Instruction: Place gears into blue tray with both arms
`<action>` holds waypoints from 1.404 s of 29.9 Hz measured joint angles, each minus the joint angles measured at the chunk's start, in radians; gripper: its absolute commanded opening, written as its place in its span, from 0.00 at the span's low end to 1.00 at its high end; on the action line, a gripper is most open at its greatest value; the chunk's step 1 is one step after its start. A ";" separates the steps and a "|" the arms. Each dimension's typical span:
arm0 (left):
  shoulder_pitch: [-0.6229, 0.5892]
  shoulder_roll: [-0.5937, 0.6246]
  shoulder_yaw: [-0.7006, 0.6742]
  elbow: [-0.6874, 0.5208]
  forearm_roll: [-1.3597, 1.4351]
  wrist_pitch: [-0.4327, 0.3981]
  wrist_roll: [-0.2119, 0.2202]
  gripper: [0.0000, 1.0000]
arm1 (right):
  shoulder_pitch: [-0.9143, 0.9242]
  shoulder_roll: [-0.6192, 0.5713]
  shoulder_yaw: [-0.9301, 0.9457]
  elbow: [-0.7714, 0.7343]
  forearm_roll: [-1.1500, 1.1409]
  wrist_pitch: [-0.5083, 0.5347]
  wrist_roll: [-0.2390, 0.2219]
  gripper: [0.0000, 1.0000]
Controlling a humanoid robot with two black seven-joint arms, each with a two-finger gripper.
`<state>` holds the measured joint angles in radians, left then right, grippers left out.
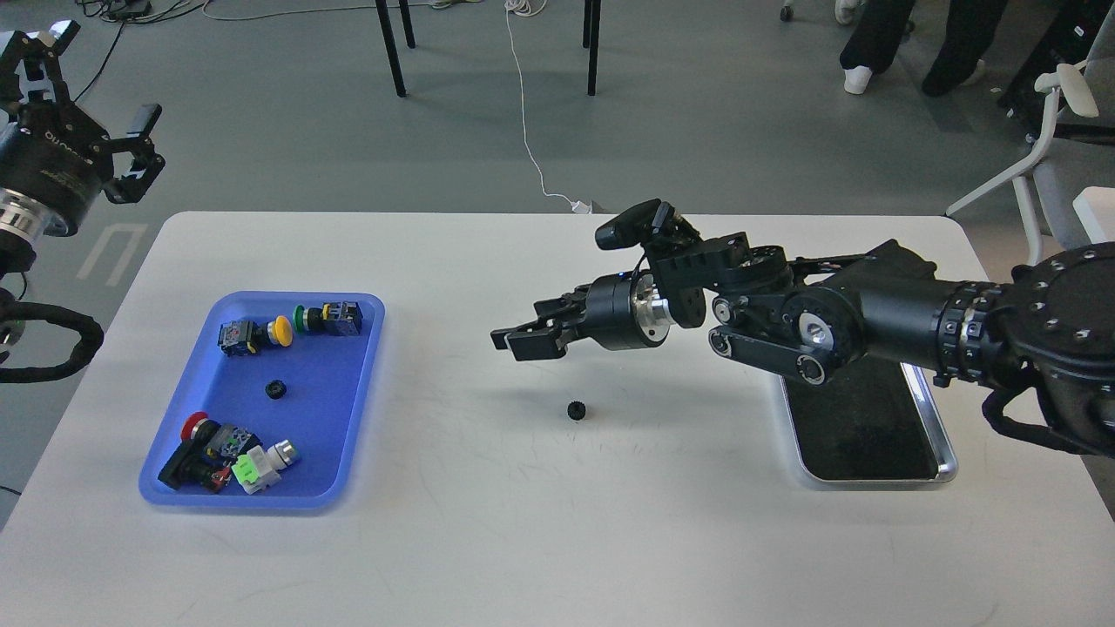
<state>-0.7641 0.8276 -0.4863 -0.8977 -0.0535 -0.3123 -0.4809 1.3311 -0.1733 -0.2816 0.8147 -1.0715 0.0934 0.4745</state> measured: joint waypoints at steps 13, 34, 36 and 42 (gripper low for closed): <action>-0.150 -0.060 -0.003 -0.102 0.580 0.001 0.174 0.98 | -0.366 -0.407 0.548 0.228 0.166 0.004 0.010 0.97; -0.115 -0.478 0.348 -0.225 1.925 0.305 0.175 0.91 | -0.771 -0.669 0.743 0.276 0.906 0.269 0.014 0.98; -0.100 -0.499 0.409 -0.181 2.017 0.348 0.172 0.84 | -0.788 -0.678 0.748 0.275 0.917 0.272 0.014 0.98; -0.062 -0.533 0.464 -0.096 2.144 0.415 0.171 0.61 | -0.823 -0.702 0.751 0.273 0.932 0.277 0.014 0.98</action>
<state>-0.8260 0.2945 -0.0222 -0.9932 2.0908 0.1026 -0.3098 0.5083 -0.8756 0.4693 1.0882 -0.1398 0.3707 0.4888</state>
